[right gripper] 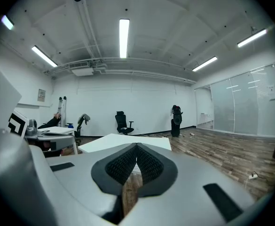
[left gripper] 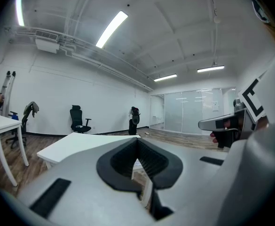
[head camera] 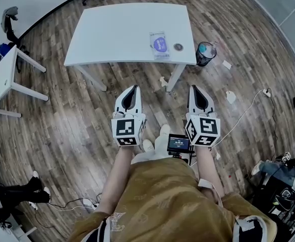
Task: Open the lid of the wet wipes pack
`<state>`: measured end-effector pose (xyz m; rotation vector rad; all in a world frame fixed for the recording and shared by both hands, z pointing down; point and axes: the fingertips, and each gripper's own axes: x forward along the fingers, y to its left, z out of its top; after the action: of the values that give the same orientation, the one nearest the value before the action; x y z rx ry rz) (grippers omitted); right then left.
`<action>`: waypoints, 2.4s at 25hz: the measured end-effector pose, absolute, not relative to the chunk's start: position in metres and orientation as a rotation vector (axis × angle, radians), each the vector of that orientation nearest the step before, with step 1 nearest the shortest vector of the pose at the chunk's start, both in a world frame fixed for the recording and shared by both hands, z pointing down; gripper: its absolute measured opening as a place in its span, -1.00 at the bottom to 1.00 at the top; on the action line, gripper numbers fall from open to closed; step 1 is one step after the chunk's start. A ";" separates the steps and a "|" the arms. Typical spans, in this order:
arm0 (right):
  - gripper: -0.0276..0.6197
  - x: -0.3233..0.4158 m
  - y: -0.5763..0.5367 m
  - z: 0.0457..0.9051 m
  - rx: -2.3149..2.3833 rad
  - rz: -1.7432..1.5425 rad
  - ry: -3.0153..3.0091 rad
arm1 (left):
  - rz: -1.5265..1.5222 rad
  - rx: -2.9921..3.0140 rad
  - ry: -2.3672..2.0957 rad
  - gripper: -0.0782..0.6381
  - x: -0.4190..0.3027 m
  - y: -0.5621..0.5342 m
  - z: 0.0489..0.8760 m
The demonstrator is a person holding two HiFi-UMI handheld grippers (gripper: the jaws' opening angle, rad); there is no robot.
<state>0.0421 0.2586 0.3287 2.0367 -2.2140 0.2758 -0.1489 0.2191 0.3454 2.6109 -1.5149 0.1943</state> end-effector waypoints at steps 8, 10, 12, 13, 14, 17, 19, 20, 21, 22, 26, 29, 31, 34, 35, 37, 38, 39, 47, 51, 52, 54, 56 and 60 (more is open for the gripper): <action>-0.90 0.057 0.215 0.334 2.044 0.292 -2.234 | 0.224 2.602 -1.528 -0.78 -0.134 0.179 0.352; -0.90 0.063 0.199 0.334 2.044 0.281 -2.239 | 0.221 2.596 -1.539 -0.78 -0.128 0.164 0.354; -0.90 0.069 0.185 0.334 2.035 0.271 -2.246 | 0.226 2.593 -1.546 -0.78 -0.121 0.150 0.355; -0.90 0.072 0.179 0.335 2.030 0.271 -2.251 | 0.229 2.591 -1.550 -0.78 -0.118 0.144 0.355; -0.90 0.075 0.173 0.335 2.024 0.272 -2.256 | 0.232 2.589 -1.555 -0.78 -0.115 0.138 0.355; -0.90 0.085 0.155 0.337 2.011 0.280 -2.270 | 0.242 2.589 -1.569 -0.78 -0.106 0.122 0.354; -0.90 0.091 0.144 0.339 1.998 0.278 -2.284 | 0.250 2.587 -1.577 -0.78 -0.101 0.115 0.354; -0.90 0.093 0.139 0.339 1.990 0.275 -2.293 | 0.252 2.581 -1.584 -0.78 -0.099 0.111 0.356; -0.90 0.094 0.134 0.340 1.982 0.273 -2.302 | 0.254 2.573 -1.592 -0.78 -0.098 0.108 0.358; -0.90 0.095 0.131 0.340 1.973 0.273 -2.312 | 0.259 2.564 -1.598 -0.78 -0.097 0.105 0.359; -0.90 0.098 0.123 0.342 1.938 0.284 -2.343 | 0.273 2.555 -1.616 -0.78 -0.090 0.098 0.360; -0.90 0.103 0.120 0.343 1.933 0.301 -2.346 | 0.284 2.556 -1.620 -0.78 -0.083 0.092 0.358; -0.90 0.107 0.119 0.343 1.931 0.308 -2.345 | 0.286 2.559 -1.619 -0.78 -0.078 0.089 0.356; -0.90 0.112 0.116 0.343 1.935 0.312 -2.341 | 0.288 2.567 -1.624 -0.78 -0.073 0.083 0.354; -0.90 0.114 0.116 0.343 1.936 0.311 -2.338 | 0.290 2.570 -1.624 -0.78 -0.072 0.082 0.354; -0.90 0.118 0.114 0.344 1.941 0.309 -2.332 | 0.286 2.574 -1.619 -0.78 -0.068 0.077 0.354; -0.90 0.120 0.112 0.344 1.943 0.309 -2.329 | 0.284 2.577 -1.612 -0.78 -0.065 0.074 0.354; -0.90 0.123 0.109 0.345 1.946 0.309 -2.324 | 0.283 2.583 -1.605 -0.78 -0.062 0.071 0.354; -0.90 0.130 0.082 0.351 1.961 0.315 -2.289 | 0.274 2.613 -1.551 -0.78 -0.046 0.033 0.357; -0.90 0.128 0.059 0.356 1.963 0.327 -2.272 | 0.286 2.616 -1.529 -0.78 -0.045 0.009 0.363; -0.90 0.128 0.053 0.358 1.963 0.331 -2.267 | 0.290 2.614 -1.524 -0.78 -0.045 0.002 0.365; -0.90 0.127 0.039 0.362 1.960 0.339 -2.259 | 0.295 2.608 -1.519 -0.78 -0.046 -0.012 0.370; -0.90 0.125 0.023 0.365 1.952 0.344 -2.253 | 0.295 2.599 -1.517 -0.78 -0.048 -0.028 0.374; -0.90 0.120 -0.004 0.367 1.951 0.352 -2.232 | 0.291 2.588 -1.508 -0.78 -0.054 -0.056 0.377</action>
<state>0.1202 -0.0038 0.3672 1.9508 -2.2323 0.3519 -0.0536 -0.0559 0.3772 2.5880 -1.5078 0.2912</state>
